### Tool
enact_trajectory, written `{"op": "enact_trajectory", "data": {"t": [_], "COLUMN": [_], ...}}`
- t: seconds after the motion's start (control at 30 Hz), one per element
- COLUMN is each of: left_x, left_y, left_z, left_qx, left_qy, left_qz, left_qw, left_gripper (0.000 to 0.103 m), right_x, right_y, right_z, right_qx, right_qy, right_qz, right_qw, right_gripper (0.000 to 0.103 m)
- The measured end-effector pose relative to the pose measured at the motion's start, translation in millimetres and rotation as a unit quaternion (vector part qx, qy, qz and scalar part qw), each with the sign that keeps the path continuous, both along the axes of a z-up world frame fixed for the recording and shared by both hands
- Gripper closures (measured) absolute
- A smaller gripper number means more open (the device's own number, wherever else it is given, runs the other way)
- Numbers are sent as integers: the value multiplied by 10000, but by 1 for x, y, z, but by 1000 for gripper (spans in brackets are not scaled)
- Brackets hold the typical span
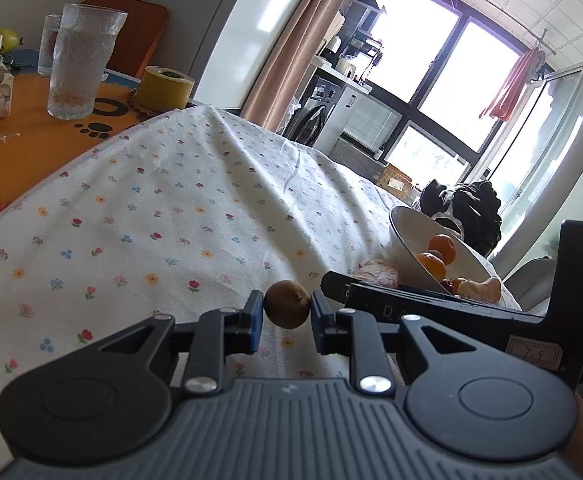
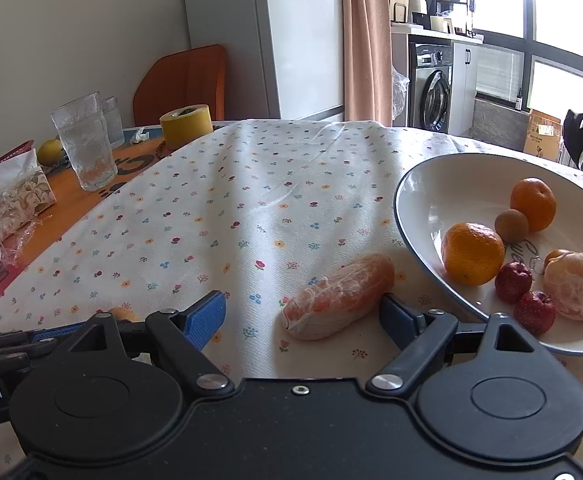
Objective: Organize fruits
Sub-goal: 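Lift the kiwi with the left tool while the right tool grasps the peeled orange piece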
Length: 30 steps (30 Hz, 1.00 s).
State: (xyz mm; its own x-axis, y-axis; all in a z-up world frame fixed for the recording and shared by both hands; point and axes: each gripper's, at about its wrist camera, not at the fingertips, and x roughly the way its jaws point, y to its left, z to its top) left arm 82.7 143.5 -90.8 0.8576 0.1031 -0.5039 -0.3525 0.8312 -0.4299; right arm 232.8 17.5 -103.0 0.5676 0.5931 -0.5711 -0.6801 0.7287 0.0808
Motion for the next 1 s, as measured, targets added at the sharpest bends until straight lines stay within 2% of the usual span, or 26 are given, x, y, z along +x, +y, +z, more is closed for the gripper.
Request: {"op": "enact_trajectory", "data": {"t": [0.13,0.23,0.3,0.47,0.7,0.9,1.0], "left_x": [-3,-4,-4,-4,-8,-10,-11], "left_y": [4,7,8,8,16,16,16], "left_z": [0,-1,-1,-1,-1,1,1], "left_qx": [0,-26,-39,-29,-10,13,19], "left_qy": [-6,-12,-11,-14,-29,-46,-45], "left_qz": [55,106,115,101,215,245,275], "left_qw": [10000,9999,9999,9999,9998,9997,9996], "left_gripper": [80,80,80,80,80,80,80], "right_x": [0,2,8,8,9,11,4], "right_y": [4,1,0,9,3,9,17], "right_z": [0,1,3,2,6,4,0], "right_qx": [17,105,164,15,210,-51,-298], "right_qy": [-4,23,95,-32,-113,-117,-268], "right_qz": [52,-65,-171,-289,-507,-449,-377], "right_qw": [10000,9999,9997,9996,9984,9989,9985], "right_gripper": [25,45,51,53,63,63,57]}}
